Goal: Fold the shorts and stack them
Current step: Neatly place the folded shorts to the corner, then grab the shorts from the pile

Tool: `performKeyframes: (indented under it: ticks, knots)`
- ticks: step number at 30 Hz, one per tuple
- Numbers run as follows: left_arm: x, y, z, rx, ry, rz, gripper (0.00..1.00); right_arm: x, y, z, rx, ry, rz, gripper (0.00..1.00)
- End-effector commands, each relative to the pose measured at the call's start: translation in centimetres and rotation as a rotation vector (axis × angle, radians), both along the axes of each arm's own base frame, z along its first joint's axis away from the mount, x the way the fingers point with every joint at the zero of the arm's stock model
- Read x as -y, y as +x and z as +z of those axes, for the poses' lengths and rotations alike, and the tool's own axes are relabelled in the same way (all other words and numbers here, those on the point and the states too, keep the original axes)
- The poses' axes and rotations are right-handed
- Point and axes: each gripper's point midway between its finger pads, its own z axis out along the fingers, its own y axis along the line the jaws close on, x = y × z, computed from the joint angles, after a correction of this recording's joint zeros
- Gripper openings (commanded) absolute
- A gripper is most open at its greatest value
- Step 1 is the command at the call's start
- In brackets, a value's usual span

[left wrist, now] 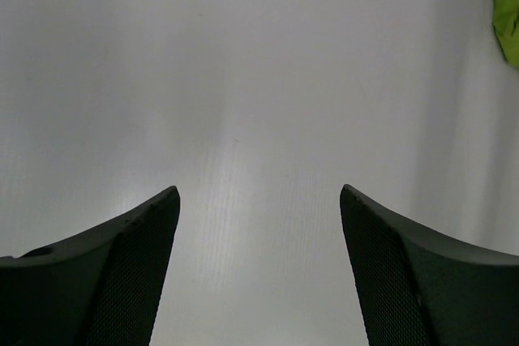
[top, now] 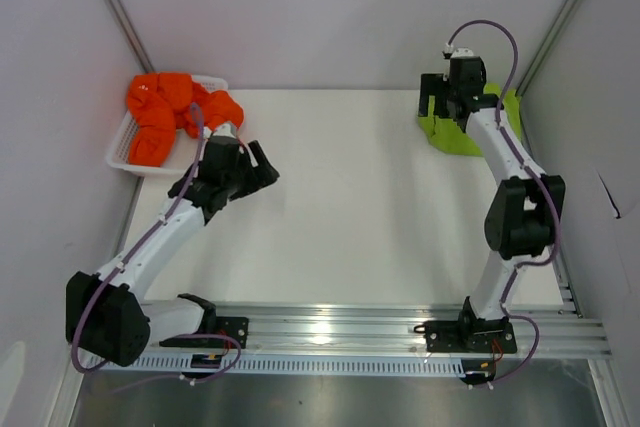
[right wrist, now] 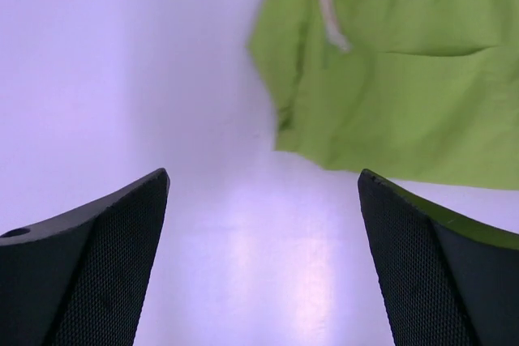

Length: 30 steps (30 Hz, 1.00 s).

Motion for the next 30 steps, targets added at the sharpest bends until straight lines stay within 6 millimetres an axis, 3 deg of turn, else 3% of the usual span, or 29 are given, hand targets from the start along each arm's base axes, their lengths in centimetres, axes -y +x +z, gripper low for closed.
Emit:
performKeyframes:
  ticks: [1, 2, 4, 5, 6, 7, 9, 10, 16, 17, 18, 20, 21, 23, 24, 26, 27, 30]
  knots:
    - [-4.3, 1.4, 0.2, 0.017, 0.032, 0.14, 0.84, -4.4, -0.9, 4.8, 0.202, 0.253, 0.035, 0.99]
    - [-5.1, 1.8, 0.2, 0.016, 0.032, 0.166, 0.84, -6.0, -2.4, 2.0, 0.154, 0.287, 0.063, 1.0]
    - [-6.7, 3.0, 0.2, 0.026, 0.037, 0.226, 0.84, -7.7, -3.3, 3.2, 0.225, 0.342, 0.086, 0.99]
    - [-7.1, 3.6, 0.5, 0.032, 0.029, 0.246, 0.84, -8.8, -4.5, 1.3, 0.191, 0.344, 0.09, 1.0]
    - [-7.7, 4.5, 1.0, 0.052, 0.019, 0.265, 0.84, -9.6, -4.8, 1.4, 0.215, 0.352, 0.109, 0.99]
    - [-7.9, 5.1, 0.2, 0.034, 0.021, 0.274, 0.84, -10.2, -5.5, 1.9, 0.234, 0.351, 0.126, 1.0]
    - [-8.8, 6.6, 1.1, 0.055, 0.021, 0.323, 0.84, -12.0, -6.7, 0.7, 0.255, 0.331, 0.128, 0.99]
    - [-9.1, 7.4, 0.7, 0.045, 0.028, 0.343, 0.83, -12.6, -7.4, 1.3, 0.276, 0.348, 0.133, 1.0]
    - [-10.1, 12.1, 1.8, 0.153, 0.077, 0.392, 0.8, -18.1, -11.5, -0.3, 0.305, 0.402, 0.265, 0.99]
    - [-10.3, 12.7, 0.8, 0.134, 0.097, 0.395, 0.79, -18.7, -11.9, 0.2, 0.33, 0.409, 0.29, 1.0]
    - [-10.6, 13.9, 2.1, 0.168, 0.114, 0.403, 0.78, -19.5, -12.9, -0.7, 0.313, 0.408, 0.302, 0.99]
    - [-10.9, 15.0, 2.1, 0.185, 0.135, 0.414, 0.77, -20.1, -13.9, -1.1, 0.316, 0.423, 0.327, 0.99]
    - [-11.0, 15.8, 1.5, 0.185, 0.15, 0.417, 0.76, -20.6, -14.2, -0.3, 0.349, 0.441, 0.346, 1.0]
    - [-11.1, 17.3, 1.7, 0.229, 0.162, 0.416, 0.72, -21.1, -15.7, -1.4, 0.342, 0.446, 0.371, 1.0]
    - [-11.2, 18.0, 0.7, 0.217, 0.174, 0.418, 0.72, -21.4, -16.0, -0.6, 0.374, 0.458, 0.384, 0.99]
    - [-11.8, 19.0, 0.3, 0.224, 0.198, 0.444, 0.7, -21.6, -16.8, -1.0, 0.377, 0.46, 0.399, 1.0]
    - [-12.0, 19.5, -1.0, 0.198, 0.214, 0.451, 0.7, -21.7, -16.9, -1.1, 0.374, 0.461, 0.405, 0.99]
    - [-12.3, 20.4, -1.7, 0.163, 0.242, 0.462, 0.68, -21.7, -17.0, -1.6, 0.366, 0.456, 0.405, 1.0]
